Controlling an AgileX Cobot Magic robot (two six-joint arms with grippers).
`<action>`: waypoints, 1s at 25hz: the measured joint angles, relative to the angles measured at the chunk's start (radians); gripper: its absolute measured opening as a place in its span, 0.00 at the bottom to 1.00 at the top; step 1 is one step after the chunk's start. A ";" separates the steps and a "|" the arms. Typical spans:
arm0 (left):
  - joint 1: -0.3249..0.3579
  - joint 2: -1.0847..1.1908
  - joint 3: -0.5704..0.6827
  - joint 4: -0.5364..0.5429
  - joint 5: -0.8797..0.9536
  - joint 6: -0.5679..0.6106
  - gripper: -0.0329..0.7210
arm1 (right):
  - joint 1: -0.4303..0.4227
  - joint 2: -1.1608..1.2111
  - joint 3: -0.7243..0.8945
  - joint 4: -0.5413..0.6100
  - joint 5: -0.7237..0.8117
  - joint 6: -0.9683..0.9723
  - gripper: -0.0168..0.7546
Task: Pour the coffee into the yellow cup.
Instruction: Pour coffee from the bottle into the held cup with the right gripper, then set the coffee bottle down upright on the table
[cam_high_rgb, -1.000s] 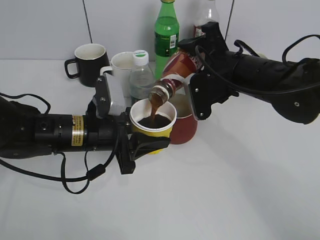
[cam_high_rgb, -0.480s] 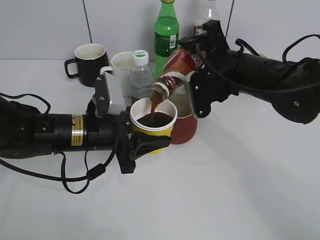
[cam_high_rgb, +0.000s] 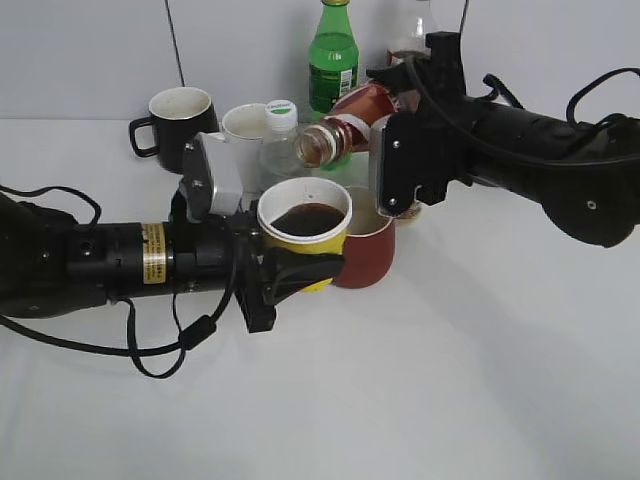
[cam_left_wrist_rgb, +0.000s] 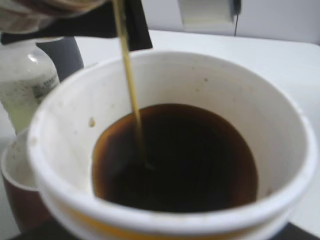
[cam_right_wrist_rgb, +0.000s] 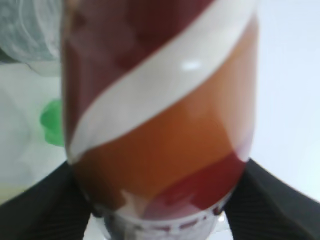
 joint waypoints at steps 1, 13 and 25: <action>0.000 0.000 0.000 -0.009 -0.004 0.000 0.51 | 0.000 0.000 0.000 0.002 0.000 0.028 0.70; 0.046 0.000 0.000 -0.023 -0.006 0.000 0.51 | 0.000 -0.012 0.007 0.191 -0.046 0.657 0.70; 0.163 0.000 0.000 -0.033 0.056 0.000 0.51 | -0.044 -0.014 0.199 0.323 -0.134 1.091 0.70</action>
